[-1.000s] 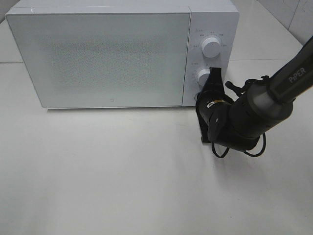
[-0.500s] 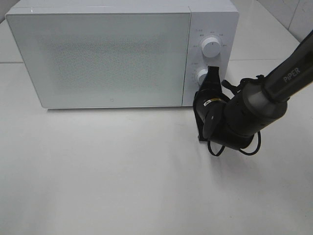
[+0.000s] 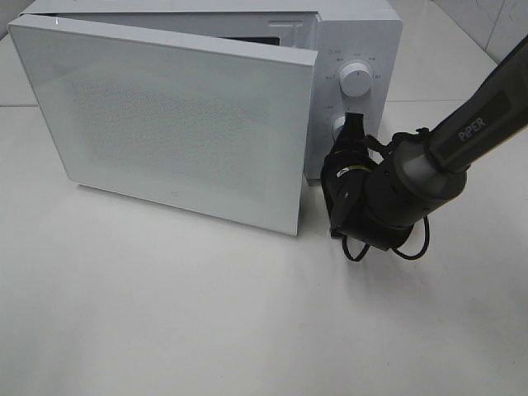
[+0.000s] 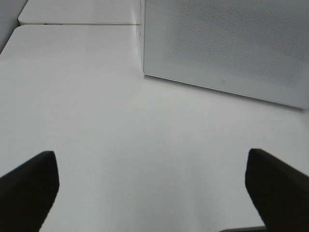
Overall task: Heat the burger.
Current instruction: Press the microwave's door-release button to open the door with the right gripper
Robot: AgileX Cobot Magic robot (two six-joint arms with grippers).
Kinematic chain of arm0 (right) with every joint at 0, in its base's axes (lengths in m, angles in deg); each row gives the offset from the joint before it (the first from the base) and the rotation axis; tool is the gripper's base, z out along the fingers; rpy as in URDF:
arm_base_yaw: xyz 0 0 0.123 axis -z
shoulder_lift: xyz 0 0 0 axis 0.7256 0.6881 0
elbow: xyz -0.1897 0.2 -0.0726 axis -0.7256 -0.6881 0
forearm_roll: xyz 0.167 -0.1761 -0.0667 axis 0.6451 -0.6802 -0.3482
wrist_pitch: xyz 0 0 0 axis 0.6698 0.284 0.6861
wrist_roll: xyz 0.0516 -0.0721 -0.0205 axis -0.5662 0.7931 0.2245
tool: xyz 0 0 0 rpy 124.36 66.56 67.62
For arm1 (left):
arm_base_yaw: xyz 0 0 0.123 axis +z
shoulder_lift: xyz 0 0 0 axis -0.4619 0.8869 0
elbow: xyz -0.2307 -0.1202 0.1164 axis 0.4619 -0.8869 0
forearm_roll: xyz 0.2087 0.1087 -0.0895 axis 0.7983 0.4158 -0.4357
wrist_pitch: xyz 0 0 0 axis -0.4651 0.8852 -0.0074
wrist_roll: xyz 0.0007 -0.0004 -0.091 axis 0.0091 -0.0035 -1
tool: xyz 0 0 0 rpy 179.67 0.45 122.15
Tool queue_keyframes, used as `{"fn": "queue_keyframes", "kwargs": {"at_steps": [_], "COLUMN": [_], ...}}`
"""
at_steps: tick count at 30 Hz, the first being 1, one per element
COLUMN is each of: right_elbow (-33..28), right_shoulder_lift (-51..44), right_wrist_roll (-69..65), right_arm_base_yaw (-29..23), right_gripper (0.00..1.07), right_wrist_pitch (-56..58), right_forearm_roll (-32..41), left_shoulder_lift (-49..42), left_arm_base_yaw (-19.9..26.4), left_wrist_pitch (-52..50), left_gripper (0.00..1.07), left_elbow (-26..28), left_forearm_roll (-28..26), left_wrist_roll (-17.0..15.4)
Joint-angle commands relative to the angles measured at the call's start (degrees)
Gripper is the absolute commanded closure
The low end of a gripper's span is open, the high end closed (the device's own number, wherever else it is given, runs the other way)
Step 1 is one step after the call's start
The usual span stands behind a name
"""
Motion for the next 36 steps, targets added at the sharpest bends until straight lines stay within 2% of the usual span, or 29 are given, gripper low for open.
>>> {"fn": "queue_keyframes", "kwargs": {"at_steps": [1, 26, 36], "right_elbow": [6.1, 5.3, -1.2], "right_shoulder_lift": [0.5, -0.5, -4.4], "right_wrist_roll": [-0.3, 0.2, 0.5], "right_arm_base_yaw": [3.2, 2.5, 0.5], "right_gripper": [1.07, 1.07, 1.07], "right_wrist_pitch": [-16.0, -14.7, -8.0], "right_forearm_roll": [-6.6, -8.1, -7.5], "left_shoulder_lift": [-0.9, -0.9, -0.9], "left_arm_base_yaw": [-0.2, -0.2, -0.2], "left_wrist_pitch": [-0.7, -0.7, -0.7], "left_gripper": [0.09, 0.09, 0.09], "left_elbow": [-0.2, -0.2, -0.2], "left_forearm_roll": [-0.3, -0.3, -0.3], "left_wrist_roll": [-0.1, -0.1, -0.1]}}
